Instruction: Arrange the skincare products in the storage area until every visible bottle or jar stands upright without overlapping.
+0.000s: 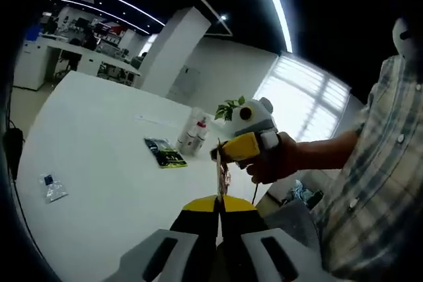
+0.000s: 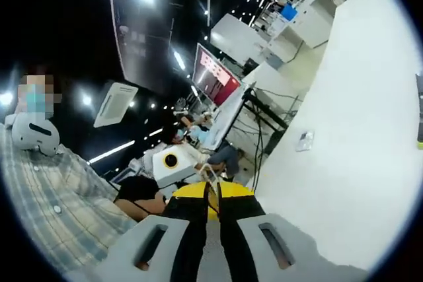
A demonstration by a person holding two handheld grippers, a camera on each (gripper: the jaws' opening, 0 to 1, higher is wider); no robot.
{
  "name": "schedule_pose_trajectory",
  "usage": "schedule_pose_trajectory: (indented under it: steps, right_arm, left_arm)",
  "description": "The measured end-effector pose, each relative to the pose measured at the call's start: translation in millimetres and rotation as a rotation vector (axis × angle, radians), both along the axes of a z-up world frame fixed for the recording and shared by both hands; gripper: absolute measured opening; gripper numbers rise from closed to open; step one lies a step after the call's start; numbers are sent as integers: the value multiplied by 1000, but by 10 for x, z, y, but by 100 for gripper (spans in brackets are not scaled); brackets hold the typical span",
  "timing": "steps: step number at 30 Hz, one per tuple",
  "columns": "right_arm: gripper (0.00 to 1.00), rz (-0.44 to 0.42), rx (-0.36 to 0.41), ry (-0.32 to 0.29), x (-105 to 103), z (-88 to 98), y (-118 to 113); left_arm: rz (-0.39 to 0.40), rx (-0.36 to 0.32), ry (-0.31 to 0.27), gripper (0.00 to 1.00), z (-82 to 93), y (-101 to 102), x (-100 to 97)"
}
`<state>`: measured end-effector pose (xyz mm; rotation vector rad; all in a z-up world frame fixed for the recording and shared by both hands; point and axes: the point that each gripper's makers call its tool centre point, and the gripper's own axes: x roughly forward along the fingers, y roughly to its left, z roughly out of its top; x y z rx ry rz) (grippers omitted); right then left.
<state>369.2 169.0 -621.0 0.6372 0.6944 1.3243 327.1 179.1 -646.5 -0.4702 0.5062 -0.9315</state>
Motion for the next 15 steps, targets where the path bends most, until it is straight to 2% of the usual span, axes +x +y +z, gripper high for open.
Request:
schedule_pose_trajectory:
  steps: [2, 6, 9, 10, 12, 13, 14, 15]
  right_arm:
    - [20, -30, 0, 40, -26, -73, -48]
    - [18, -30, 62, 119, -217, -108, -31]
    - [19, -60, 124, 169, -263, -58, 43]
    - [18, -42, 148, 196, -317, -38, 90]
    - [12, -40, 162, 194, -338, -35, 132]
    - [4, -75, 152, 169, -281, -62, 119]
    - [0, -69, 153, 183, -283, -71, 92]
    - [0, -74, 194, 241, -265, -11, 94]
  left_arm:
    - [22, -46, 14, 0, 58, 38, 33]
    - [46, -89, 15, 0, 130, 82, 65]
    - [46, -100, 10, 0, 164, 69, 59]
    - [47, -100, 7, 0, 162, 69, 64]
    - [42, -112, 3, 0, 195, 61, 46]
    - [43, -127, -5, 0, 226, 79, 45]
    - [41, -151, 14, 1, 239, 86, 44]
    - [36, -160, 17, 1, 242, 74, 45]
